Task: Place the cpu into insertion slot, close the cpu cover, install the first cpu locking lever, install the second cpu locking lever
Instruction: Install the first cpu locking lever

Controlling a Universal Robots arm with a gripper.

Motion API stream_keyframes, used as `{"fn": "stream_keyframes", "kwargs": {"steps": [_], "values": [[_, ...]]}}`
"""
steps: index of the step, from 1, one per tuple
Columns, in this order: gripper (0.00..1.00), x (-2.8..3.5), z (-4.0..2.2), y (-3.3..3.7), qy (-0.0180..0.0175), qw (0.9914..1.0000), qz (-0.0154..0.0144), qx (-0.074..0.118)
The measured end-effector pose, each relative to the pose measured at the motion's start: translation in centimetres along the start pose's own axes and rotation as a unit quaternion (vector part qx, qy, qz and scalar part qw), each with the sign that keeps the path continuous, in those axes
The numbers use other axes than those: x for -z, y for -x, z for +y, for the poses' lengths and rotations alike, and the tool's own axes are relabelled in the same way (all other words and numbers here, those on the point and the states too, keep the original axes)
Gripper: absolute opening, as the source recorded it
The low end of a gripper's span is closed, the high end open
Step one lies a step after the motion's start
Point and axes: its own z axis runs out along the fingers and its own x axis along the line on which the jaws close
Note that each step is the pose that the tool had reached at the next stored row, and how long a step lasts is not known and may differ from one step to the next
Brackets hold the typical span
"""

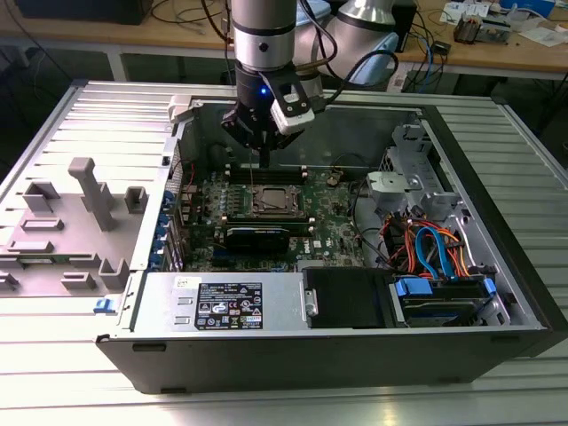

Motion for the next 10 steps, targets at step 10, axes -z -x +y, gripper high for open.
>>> {"fn": "stream_keyframes", "kwargs": {"steps": [10], "values": [[0.11,-0.18,0.07,-0.98,0.0001,0.99867,0.0005,0.052]]}}
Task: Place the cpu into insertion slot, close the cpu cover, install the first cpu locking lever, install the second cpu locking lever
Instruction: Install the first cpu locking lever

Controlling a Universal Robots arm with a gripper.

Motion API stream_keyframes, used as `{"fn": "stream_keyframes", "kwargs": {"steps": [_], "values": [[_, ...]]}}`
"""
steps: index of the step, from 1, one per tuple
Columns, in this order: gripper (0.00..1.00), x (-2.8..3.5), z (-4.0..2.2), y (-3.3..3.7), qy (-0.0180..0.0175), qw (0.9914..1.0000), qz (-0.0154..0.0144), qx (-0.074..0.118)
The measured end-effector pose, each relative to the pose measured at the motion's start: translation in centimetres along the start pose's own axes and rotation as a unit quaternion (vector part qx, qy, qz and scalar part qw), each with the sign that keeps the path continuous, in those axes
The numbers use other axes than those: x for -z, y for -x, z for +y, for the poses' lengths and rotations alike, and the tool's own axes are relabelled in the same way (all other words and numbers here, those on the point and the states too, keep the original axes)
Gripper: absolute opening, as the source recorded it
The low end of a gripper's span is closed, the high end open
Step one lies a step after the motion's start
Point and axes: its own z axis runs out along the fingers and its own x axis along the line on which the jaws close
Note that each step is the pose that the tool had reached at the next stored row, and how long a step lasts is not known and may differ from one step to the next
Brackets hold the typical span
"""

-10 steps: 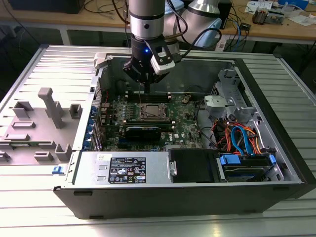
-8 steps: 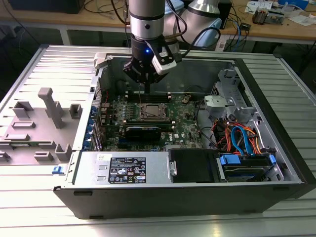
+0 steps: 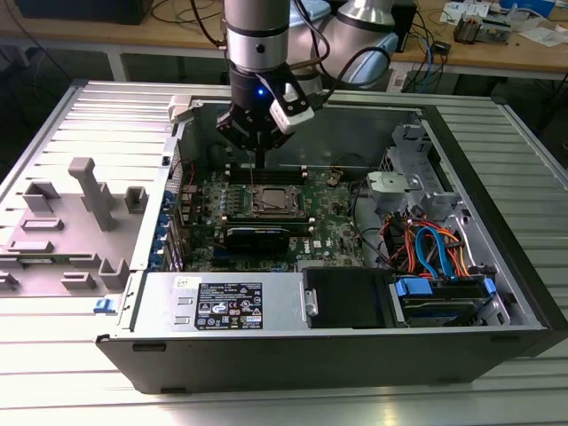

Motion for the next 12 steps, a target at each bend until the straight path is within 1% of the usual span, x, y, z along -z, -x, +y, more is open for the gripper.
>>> {"fn": "stream_keyframes", "kwargs": {"steps": [3,5,10,12], "values": [[0.11,-0.03,0.08,-0.88,0.0,1.0,0.0,-0.001],[0.11,-0.03,0.14,-1.27,0.0,1.0,0.0,-0.002],[0.11,-0.01,0.29,-1.97,-0.0001,0.99999,0.0,-0.005],[0.11,-0.01,0.31,-2.09,-0.0002,0.99998,0.0,-0.006]]}}
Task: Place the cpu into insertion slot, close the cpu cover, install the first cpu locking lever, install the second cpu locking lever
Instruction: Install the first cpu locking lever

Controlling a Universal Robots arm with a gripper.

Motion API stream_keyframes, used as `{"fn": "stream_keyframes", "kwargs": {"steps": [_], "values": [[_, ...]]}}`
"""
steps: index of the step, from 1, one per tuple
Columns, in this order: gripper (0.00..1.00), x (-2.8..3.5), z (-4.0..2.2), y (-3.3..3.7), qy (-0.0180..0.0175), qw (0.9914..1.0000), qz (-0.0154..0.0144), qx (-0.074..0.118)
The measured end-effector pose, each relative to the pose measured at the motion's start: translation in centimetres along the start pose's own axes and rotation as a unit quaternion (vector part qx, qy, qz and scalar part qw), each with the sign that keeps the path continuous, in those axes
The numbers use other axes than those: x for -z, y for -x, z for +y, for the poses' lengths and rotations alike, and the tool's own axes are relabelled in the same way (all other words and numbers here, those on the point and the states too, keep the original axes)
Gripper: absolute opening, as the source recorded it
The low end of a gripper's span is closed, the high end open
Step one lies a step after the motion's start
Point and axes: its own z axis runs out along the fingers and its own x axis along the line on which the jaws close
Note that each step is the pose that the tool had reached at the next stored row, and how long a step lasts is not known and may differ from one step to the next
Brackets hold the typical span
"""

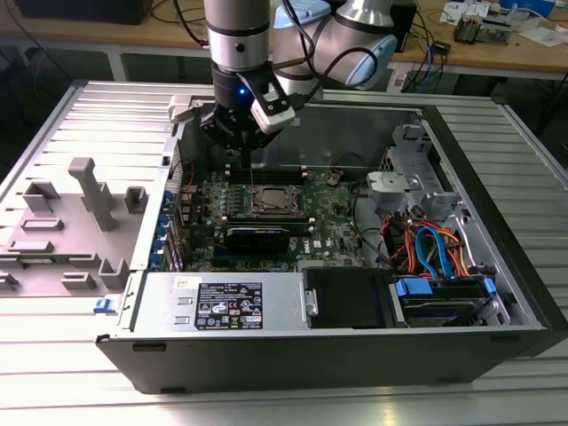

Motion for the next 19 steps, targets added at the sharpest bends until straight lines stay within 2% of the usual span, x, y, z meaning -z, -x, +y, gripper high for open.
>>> {"fn": "stream_keyframes", "kwargs": {"steps": [4,6,19], "values": [[0.11,0.0,0.0,-0.06,0.0,1.0,0.0,-0.001],[0.11,0.02,0.03,-0.5,-0.0002,0.99999,0.0,-0.005],[0.11,0.03,0.06,-0.85,-0.0003,0.99996,-0.0001,-0.009]]}}
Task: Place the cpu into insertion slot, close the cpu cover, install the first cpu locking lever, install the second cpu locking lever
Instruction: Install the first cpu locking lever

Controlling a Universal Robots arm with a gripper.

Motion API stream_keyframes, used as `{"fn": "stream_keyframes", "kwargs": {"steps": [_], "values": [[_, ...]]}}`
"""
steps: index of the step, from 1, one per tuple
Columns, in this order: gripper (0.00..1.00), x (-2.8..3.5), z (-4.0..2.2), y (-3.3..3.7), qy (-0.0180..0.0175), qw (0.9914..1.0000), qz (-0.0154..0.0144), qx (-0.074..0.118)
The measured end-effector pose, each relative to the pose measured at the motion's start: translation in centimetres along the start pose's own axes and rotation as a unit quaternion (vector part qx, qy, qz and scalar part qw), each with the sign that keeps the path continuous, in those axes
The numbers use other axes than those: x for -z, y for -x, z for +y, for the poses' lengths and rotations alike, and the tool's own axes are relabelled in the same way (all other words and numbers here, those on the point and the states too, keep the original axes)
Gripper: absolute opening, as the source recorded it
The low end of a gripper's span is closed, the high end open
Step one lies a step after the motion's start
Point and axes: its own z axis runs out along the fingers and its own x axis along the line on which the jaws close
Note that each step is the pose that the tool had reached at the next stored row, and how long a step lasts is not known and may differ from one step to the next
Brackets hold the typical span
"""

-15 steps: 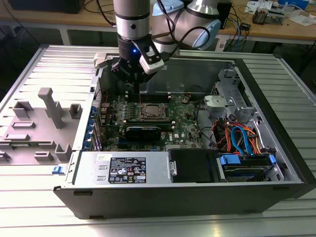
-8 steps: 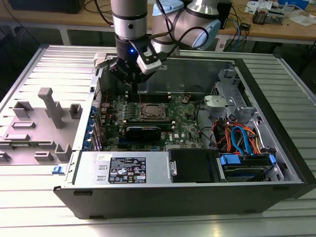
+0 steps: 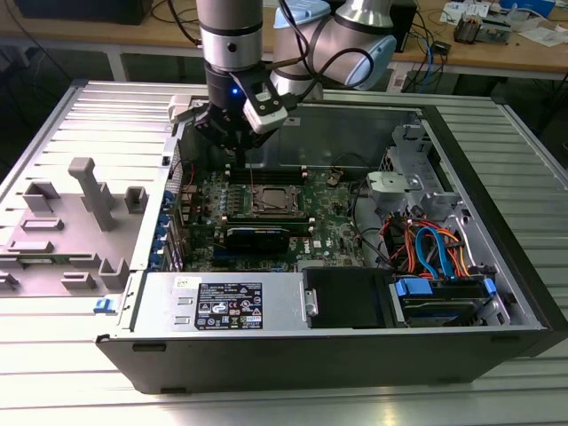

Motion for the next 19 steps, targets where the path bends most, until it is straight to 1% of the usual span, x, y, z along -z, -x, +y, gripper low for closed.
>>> {"fn": "stream_keyframes", "kwargs": {"steps": [11,19], "values": [[0.11,0.01,0.01,-0.23,0.0,1.0,0.0,-0.002],[0.11,0.0,0.03,-0.61,-0.0001,1.0,0.0,-0.002]]}}
